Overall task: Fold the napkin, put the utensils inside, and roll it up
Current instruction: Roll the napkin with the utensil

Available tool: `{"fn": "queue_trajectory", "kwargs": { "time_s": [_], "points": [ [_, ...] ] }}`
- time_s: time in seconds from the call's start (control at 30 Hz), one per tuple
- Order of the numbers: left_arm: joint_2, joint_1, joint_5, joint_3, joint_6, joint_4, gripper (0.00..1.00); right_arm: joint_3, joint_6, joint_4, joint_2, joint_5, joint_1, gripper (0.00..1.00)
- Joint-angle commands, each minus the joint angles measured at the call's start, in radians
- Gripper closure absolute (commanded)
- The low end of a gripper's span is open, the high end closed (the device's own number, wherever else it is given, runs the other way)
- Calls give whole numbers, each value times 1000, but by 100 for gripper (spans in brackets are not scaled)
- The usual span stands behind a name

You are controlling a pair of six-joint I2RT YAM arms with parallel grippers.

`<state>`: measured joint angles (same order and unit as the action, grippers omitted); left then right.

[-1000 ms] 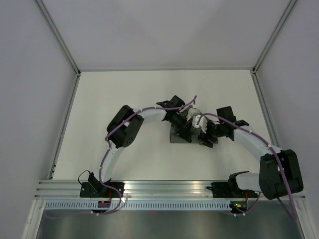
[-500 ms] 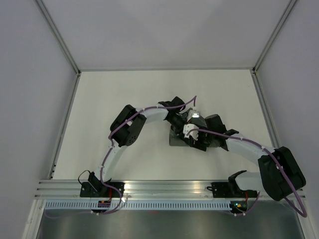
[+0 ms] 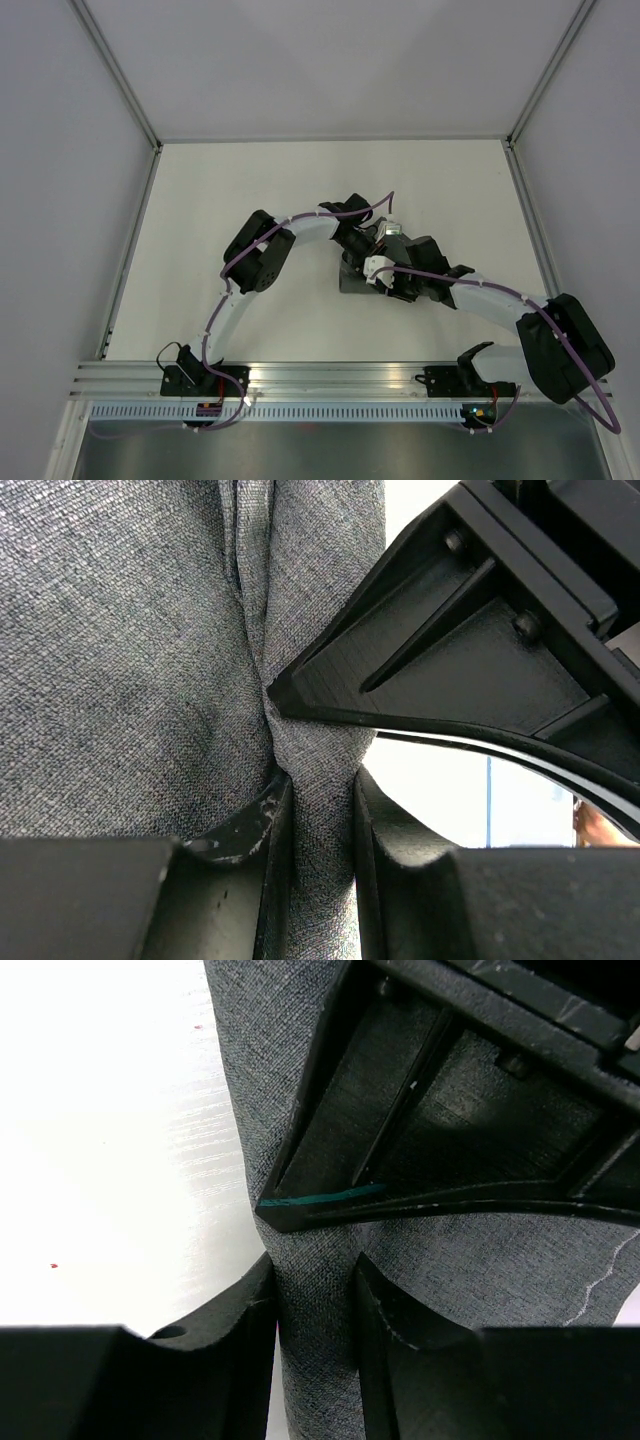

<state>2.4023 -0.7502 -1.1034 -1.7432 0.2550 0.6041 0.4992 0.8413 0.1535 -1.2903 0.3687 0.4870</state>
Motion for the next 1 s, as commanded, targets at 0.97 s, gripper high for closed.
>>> {"fn": "queue_trajectory", "kwargs": {
  "time_s": [0.97],
  "points": [
    [-463,94,749,295,-309,-400,46,367,185,541,-352,392,-228,77]
  ]
}}
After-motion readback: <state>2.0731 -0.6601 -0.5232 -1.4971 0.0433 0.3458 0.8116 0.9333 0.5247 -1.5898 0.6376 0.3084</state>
